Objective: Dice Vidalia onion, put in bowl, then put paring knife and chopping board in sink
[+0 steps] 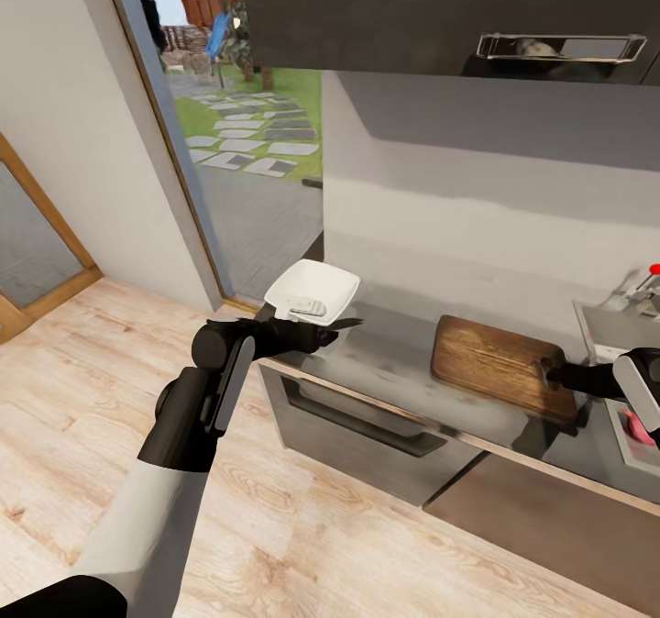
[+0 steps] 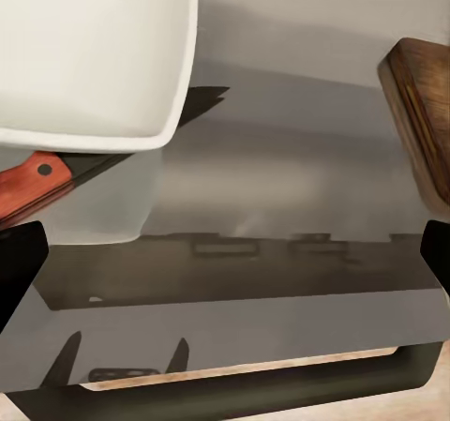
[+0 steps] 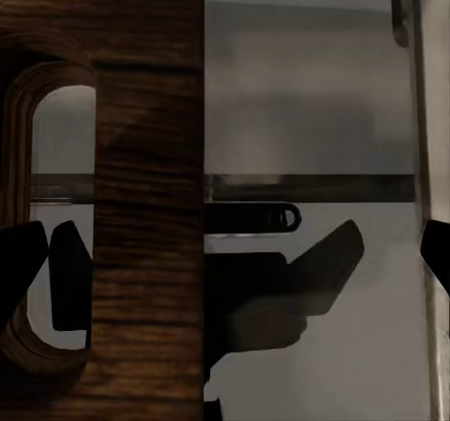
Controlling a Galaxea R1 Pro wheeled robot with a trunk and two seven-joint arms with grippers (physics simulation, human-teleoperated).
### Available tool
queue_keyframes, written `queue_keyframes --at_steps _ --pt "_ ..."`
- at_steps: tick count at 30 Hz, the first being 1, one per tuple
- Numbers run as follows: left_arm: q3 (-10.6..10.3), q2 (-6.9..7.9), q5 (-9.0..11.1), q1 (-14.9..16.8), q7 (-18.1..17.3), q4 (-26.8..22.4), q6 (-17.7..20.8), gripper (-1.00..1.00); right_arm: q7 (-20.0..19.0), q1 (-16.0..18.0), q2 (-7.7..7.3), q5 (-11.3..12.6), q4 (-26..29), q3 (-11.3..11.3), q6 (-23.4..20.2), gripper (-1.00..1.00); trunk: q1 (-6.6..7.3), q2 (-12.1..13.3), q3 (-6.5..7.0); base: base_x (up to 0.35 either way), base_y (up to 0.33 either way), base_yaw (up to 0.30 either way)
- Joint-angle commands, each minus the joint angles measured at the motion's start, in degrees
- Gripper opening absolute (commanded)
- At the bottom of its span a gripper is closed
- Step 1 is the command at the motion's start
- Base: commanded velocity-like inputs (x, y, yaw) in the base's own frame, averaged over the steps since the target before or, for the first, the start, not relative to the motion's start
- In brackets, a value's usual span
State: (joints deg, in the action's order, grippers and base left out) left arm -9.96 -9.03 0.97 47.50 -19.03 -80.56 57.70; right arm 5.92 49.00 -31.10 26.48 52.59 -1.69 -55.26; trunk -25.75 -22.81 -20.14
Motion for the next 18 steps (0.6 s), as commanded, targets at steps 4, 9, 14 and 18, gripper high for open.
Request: queue_keyframes --at_steps 4,9,14,18 --pt "0.0 -0.02 0.1 0.1 0.0 0.0 0.3 1.0 0.6 0.0 -0.02 0.6 0.1 0.0 -0.2 1.0 -0.03 -0.1 -0.1 0.0 0.0 0.0" --pt "0.0 -0.02 0.1 0.1 0.0 0.0 0.3 1.0 0.6 0.0 -0.02 0.6 0.1 0.0 -0.2 1.0 -0.03 -0.1 -0.1 0.0 0.0 0.0" --pt "0.0 -0.02 0.1 0.1 0.0 0.0 0.3 1.0 0.6 0.0 -0.04 0.6 0.1 0.0 -0.2 1.0 -0.03 -0.1 -0.1 0.0 0.0 0.0" --pt "0.0 -0.02 0.1 0.1 0.0 0.0 0.3 1.0 0.6 0.0 -0.02 0.6 0.1 0.0 -0.2 1.0 -0.03 -0.1 -0.08 0.0 0.0 0.0"
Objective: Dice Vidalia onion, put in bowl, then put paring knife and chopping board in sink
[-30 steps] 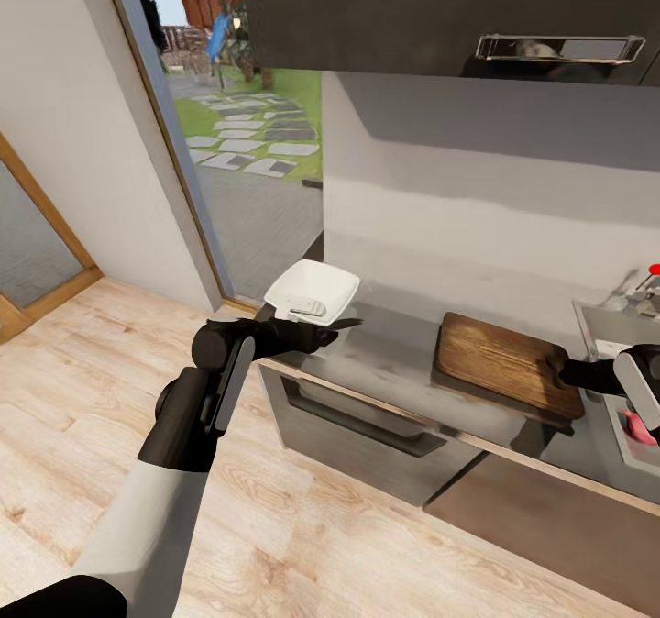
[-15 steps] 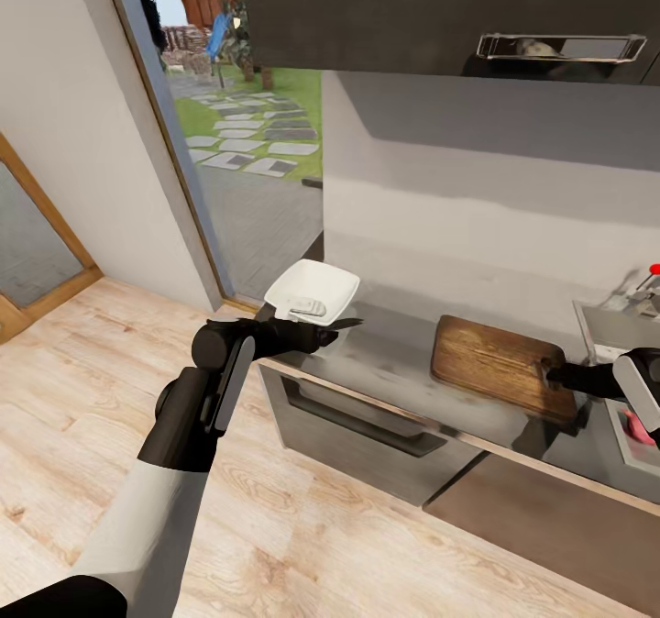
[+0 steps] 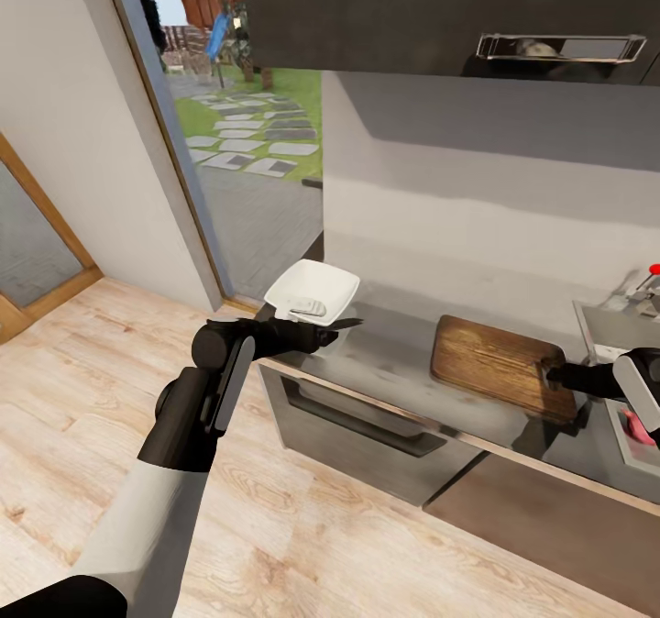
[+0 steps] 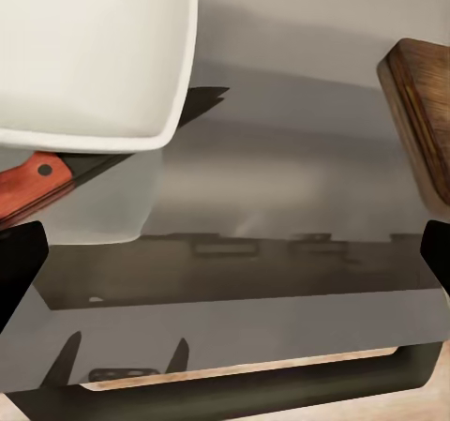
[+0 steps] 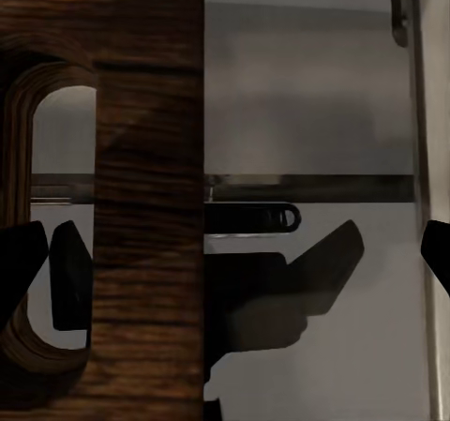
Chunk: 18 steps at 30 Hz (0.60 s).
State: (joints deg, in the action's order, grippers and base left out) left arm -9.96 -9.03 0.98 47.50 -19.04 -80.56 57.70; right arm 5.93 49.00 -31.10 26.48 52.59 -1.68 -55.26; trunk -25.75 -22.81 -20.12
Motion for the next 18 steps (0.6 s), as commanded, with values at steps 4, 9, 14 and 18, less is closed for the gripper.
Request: queue_keyframes --at_steps 4,9,14,18 --pt "0.0 -0.02 0.1 0.1 0.0 0.0 0.3 1.0 0.6 0.0 -0.01 0.6 0.1 0.0 -0.2 1.0 -0.03 -0.1 0.16 0.0 0.0 0.0" --pt "0.0 -0.02 0.1 0.1 0.0 0.0 0.3 1.0 0.6 0.0 -0.02 0.6 0.1 0.0 -0.2 1.0 -0.03 -0.1 0.61 0.0 0.0 0.0" --pt "0.0 -0.02 0.1 0.1 0.0 0.0 0.3 1.0 0.7 0.0 -0.03 0.7 0.1 0.0 -0.2 1.0 -0.03 -0.1 1.05 0.0 0.0 0.0" --pt "0.0 -0.02 0.1 0.1 0.0 0.0 0.3 1.0 0.7 0.0 -0.02 0.7 0.1 0.0 -0.2 1.0 -0.03 -0.1 1.41 0.0 0.0 0.0"
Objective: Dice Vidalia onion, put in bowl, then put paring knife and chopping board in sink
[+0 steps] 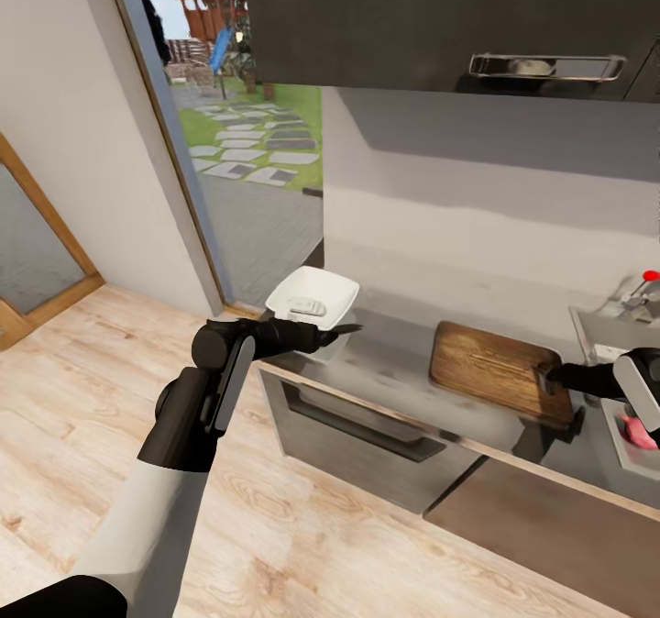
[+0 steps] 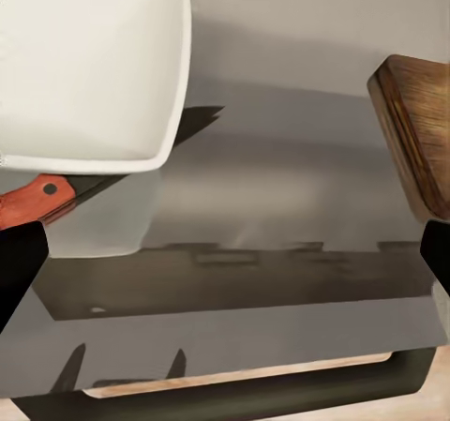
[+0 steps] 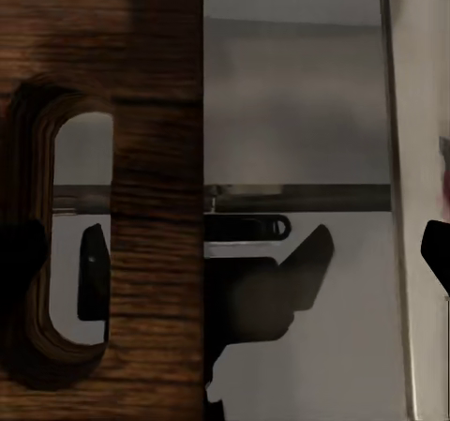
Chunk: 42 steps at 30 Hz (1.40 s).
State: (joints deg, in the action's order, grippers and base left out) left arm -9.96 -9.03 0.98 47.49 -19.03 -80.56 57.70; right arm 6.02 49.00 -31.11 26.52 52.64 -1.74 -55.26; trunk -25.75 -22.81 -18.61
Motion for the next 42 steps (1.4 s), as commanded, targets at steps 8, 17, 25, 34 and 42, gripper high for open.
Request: queue_keyframes --at_steps 8,17,25,34,42 --pt "0.0 -0.02 0.1 0.1 0.0 0.0 0.3 1.0 0.6 0.0 -0.01 0.6 0.0 0.0 -0.2 1.0 -0.04 -0.1 0.58 0.0 0.0 0.0" --pt "0.0 -0.02 0.1 0.1 0.0 0.0 0.3 1.0 0.6 0.0 -0.01 0.6 0.1 0.0 -0.2 1.0 -0.04 -0.1 1.33 0.0 0.0 0.0" --pt "0.0 -0.02 0.1 0.1 0.0 0.0 0.3 1.0 0.6 0.0 0.0 0.6 0.1 0.0 -0.2 1.0 -0.04 -0.1 1.98 0.0 0.0 0.0" --pt "0.0 -0.02 0.1 0.1 0.0 0.0 0.3 1.0 0.6 0.0 -0.02 0.6 0.1 0.0 -0.2 1.0 -0.04 -0.1 2.72 0.0 0.0 0.0" --pt "0.0 -0.01 0.1 0.1 0.0 0.0 0.3 1.0 0.6 0.0 -0.01 0.6 0.1 0.0 -0.2 1.0 -0.04 -0.1 3.37 0.0 0.105 0.0"
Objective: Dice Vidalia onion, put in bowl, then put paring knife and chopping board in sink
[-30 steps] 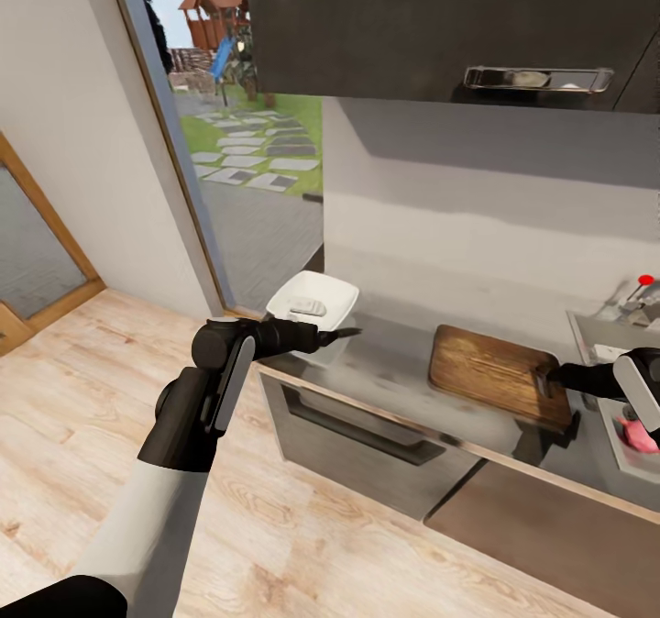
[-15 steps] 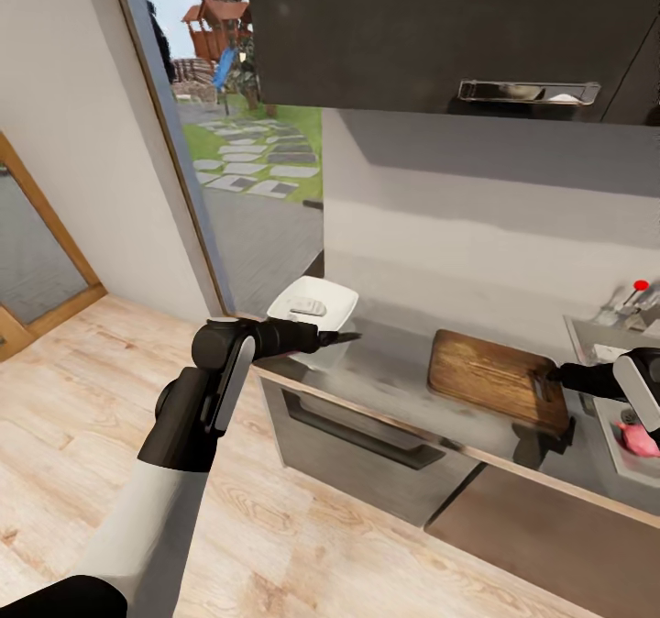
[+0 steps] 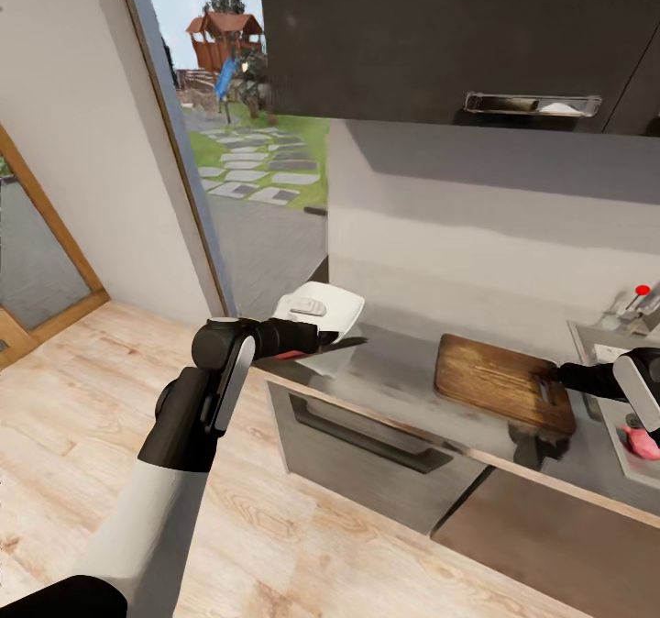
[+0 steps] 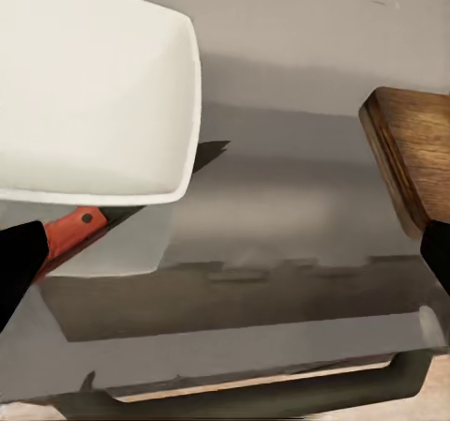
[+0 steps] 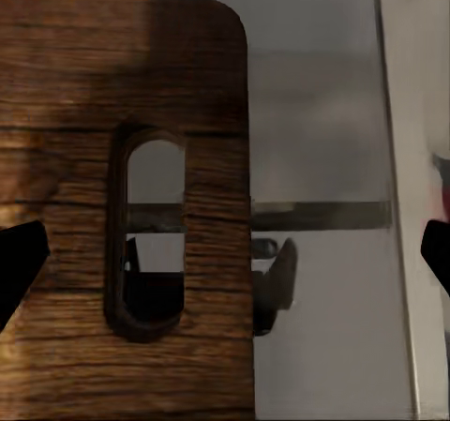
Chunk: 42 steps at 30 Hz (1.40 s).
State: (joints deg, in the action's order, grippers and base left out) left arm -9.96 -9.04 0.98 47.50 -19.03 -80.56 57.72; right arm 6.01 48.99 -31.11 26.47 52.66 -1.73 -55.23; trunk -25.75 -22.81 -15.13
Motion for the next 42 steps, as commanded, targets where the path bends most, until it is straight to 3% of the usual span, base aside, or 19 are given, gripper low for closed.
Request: queue_keyframes --at_steps 1,13,19,20,21,27,34,42 --pt "0.0 -0.01 0.1 0.1 0.0 0.0 0.3 1.0 0.6 0.1 -0.01 0.6 0.1 0.0 -0.2 1.0 -0.04 -0.1 -0.03 0.0 0.261 0.0" --pt "0.0 0.04 0.1 0.1 0.0 0.0 0.3 1.0 0.5 0.1 -0.04 0.7 0.4 -0.1 -0.2 1.0 -0.04 -0.1 0.12 0.0 0.312 0.0" --pt "0.0 0.06 0.1 0.1 0.0 0.0 0.3 1.0 0.2 0.0 -0.09 0.6 3.8 0.0 -0.2 1.0 -0.04 -0.1 0.12 0.0 0.32 0.0" --pt "0.0 0.07 0.1 0.1 0.0 0.0 0.4 1.0 -0.3 0.0 -0.09 0.6 4.1 0.0 -0.2 1.0 -0.04 -0.1 0.12 0.0 0.32 0.0" --pt "0.1 0.1 0.1 0.1 0.0 0.0 0.4 1.0 -4.4 -0.1 -0.14 0.6 4.5 0.0 -0.1 1.0 -0.04 -0.1 0.12 0.0 0.32 0.0" --pt "0.2 0.27 0.2 0.1 -0.3 0.0 0.4 1.0 -18.6 -0.3 -1.13 0.4 4.7 -0.1 -0.1 1.0 -0.04 -0.1 0.12 0.0 0.32 0.0" --pt "0.3 0.49 0.3 0.1 -2.2 0.0 0.5 1.0 -20.1 -0.4 -1.31 0.3 4.7 -0.1 -0.1 1.0 -0.04 -0.1 0.12 0.033 0.32 -0.027" --pt "0.3 0.56 0.3 0.1 -2.9 0.0 0.5 1.0 -20.2 -0.4 -1.33 0.3 4.7 -0.2 -0.2 1.0 -0.04 -0.1 0.12 0.11 0.316 -0.245"
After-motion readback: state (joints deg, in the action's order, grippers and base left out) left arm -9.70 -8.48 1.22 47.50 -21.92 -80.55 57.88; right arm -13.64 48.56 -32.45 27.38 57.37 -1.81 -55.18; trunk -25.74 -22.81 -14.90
